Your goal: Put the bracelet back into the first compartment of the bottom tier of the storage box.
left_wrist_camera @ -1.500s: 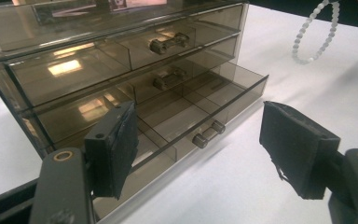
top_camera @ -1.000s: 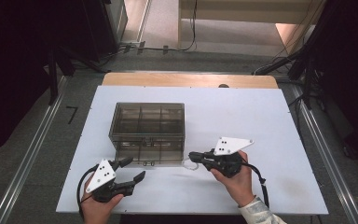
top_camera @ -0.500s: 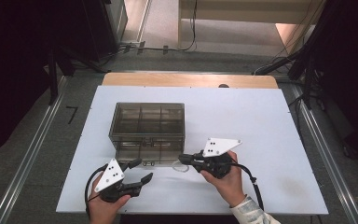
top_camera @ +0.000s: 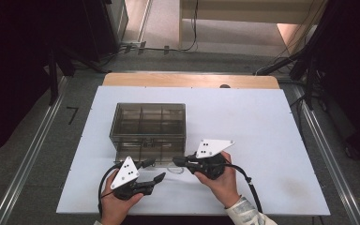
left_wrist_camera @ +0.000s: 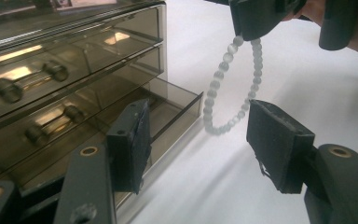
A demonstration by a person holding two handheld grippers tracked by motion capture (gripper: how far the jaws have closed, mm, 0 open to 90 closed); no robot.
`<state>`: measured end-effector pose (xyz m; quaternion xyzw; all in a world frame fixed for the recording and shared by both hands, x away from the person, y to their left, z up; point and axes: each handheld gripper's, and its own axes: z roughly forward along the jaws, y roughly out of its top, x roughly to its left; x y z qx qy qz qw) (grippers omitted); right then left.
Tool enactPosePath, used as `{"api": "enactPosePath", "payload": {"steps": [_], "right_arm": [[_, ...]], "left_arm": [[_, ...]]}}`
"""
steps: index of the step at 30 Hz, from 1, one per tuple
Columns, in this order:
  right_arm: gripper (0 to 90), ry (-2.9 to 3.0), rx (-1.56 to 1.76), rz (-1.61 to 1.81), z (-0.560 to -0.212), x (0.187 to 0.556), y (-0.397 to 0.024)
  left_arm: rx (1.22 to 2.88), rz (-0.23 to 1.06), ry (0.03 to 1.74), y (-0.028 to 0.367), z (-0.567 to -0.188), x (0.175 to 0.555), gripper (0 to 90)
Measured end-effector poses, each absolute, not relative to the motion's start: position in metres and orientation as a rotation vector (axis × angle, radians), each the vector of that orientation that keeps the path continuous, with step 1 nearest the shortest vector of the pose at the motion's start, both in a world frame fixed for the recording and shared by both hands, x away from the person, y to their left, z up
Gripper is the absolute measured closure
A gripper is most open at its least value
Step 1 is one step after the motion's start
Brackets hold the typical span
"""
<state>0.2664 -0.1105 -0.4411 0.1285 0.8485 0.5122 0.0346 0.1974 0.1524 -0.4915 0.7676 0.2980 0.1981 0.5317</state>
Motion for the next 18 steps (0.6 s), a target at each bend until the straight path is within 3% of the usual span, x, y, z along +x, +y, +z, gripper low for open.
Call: {"api": "enactPosePath", "payload": {"steps": [8,18], "right_arm": [[86.1,2.613,0.376,1.588,-0.44,0.264,-0.107],[86.1,2.615,0.363,1.607,-0.438,0.261,-0.105]], "left_arm": [[1.834,0.469,0.681,0.137,-0.492,0.207,42.1],[1.817,0.475,0.659,0.135,-0.492,0.207,54.6]]}}
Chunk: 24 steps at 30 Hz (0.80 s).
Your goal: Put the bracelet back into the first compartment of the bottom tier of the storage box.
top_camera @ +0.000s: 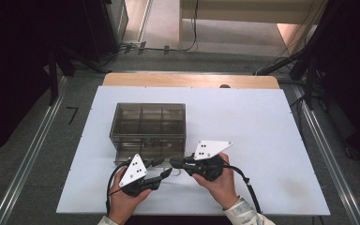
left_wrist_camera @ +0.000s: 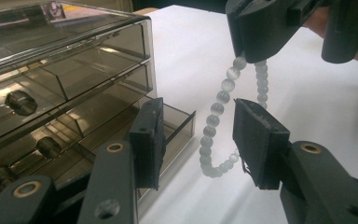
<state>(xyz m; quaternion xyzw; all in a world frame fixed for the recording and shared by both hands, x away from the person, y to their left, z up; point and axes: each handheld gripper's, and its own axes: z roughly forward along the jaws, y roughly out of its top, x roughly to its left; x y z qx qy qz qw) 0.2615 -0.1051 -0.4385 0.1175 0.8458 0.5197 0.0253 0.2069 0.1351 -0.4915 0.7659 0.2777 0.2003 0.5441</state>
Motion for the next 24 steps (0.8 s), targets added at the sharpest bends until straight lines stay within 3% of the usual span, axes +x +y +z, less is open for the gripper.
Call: {"api": "enactPosePath", "payload": {"steps": [8,18,22,24], "right_arm": [[86.1,2.615,0.356,1.624,-0.4377,0.2599,-0.1033],[86.0,2.613,0.343,1.626,-0.4376,0.2596,-0.0999],[85.7,2.606,0.356,1.627,-0.4379,0.2604,-0.0997],[80.9,2.601,0.363,1.621,-0.4387,0.2617,-0.0995]], "left_arm": [[1.822,0.479,0.65,0.1354,-0.4912,0.2062,63.1],[1.828,0.472,0.642,0.1376,-0.4887,0.2039,85.6],[1.839,0.483,0.64,0.1377,-0.4875,0.2033,86.1],[1.834,0.488,0.643,0.1385,-0.487,0.2031,86.3]]}}
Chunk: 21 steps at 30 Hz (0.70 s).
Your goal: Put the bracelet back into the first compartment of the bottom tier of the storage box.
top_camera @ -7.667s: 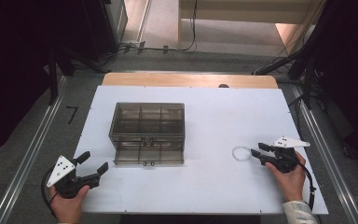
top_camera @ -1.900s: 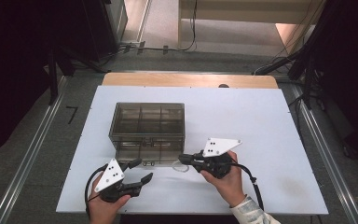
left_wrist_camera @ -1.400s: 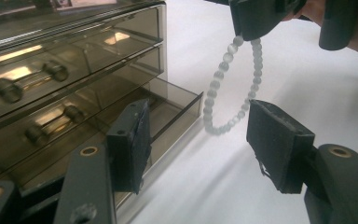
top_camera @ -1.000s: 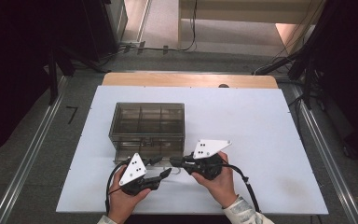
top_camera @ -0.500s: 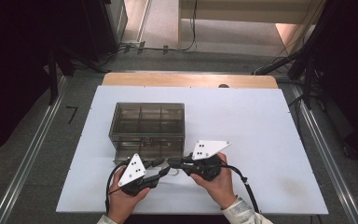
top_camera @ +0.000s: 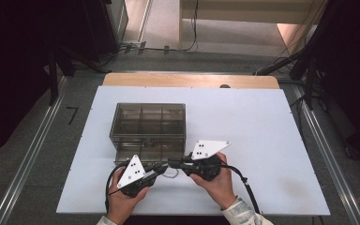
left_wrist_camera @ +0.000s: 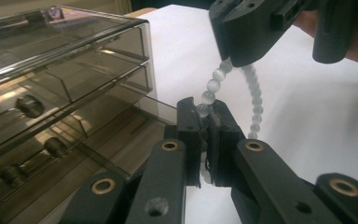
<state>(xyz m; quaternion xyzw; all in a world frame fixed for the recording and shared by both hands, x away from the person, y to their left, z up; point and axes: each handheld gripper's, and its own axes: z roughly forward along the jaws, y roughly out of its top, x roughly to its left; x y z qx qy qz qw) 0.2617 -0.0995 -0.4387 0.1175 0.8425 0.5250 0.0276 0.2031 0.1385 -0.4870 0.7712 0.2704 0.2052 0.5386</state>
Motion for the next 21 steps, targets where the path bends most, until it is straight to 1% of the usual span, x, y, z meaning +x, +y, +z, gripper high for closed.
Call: {"api": "enactPosePath", "payload": {"steps": [1,2,9,11,21], "right_arm": [[78.0,2.588,0.369,1.622,-0.439,0.262,-0.1],[77.4,2.588,0.367,1.629,-0.438,0.262,-0.1],[77.8,2.566,0.392,1.622,-0.438,0.264,-0.106],[76.2,2.553,0.419,1.609,-0.439,0.267,-0.113],[76.0,2.537,0.498,1.557,-0.445,0.274,-0.136]], "left_arm": [[1.834,0.495,0.647,0.14,-0.487,0.203,86.3],[1.833,0.493,0.651,0.141,-0.486,0.203,86.3],[1.799,0.508,0.688,0.152,-0.485,0.204,86.3],[1.791,0.517,0.699,0.156,-0.484,0.205,86.2],[1.728,0.543,0.756,0.179,-0.479,0.204,86.2]]}}
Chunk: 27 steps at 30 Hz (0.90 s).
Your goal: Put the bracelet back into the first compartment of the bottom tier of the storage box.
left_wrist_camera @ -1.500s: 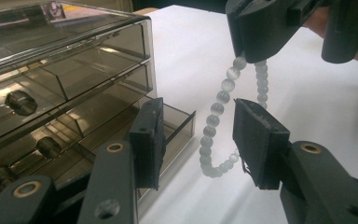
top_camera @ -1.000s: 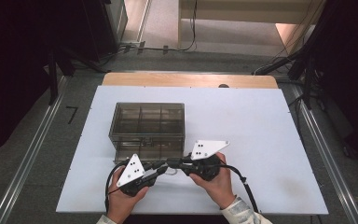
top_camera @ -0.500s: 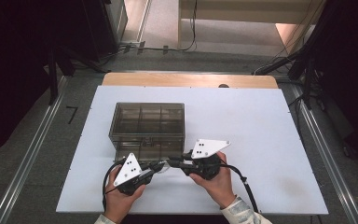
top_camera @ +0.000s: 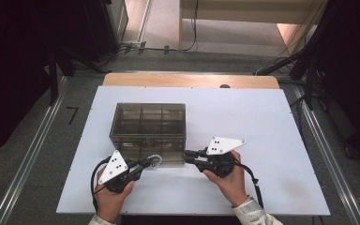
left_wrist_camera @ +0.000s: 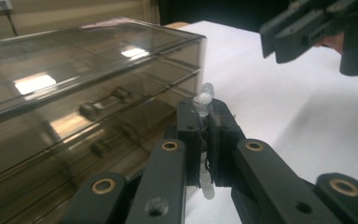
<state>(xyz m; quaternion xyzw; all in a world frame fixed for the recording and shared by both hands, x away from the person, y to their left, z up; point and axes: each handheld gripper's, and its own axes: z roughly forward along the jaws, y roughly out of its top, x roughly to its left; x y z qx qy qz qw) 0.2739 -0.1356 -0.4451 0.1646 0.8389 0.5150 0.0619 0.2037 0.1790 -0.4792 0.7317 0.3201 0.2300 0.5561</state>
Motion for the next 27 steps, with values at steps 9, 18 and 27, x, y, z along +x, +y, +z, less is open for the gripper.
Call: {"api": "enactPosePath", "payload": {"steps": [9,18,27], "right_arm": [[75.0,2.528,0.549,1.517,-0.452,0.279,-0.152],[74.9,2.487,0.615,1.481,-0.457,0.281,-0.183],[74.6,2.432,0.716,1.444,-0.461,0.285,-0.224]], "left_arm": [[1.689,0.586,0.801,0.199,-0.476,0.202,86.1],[1.665,0.619,0.857,0.219,-0.478,0.203,86.1],[1.673,0.653,0.908,0.234,-0.482,0.203,86.1]]}}
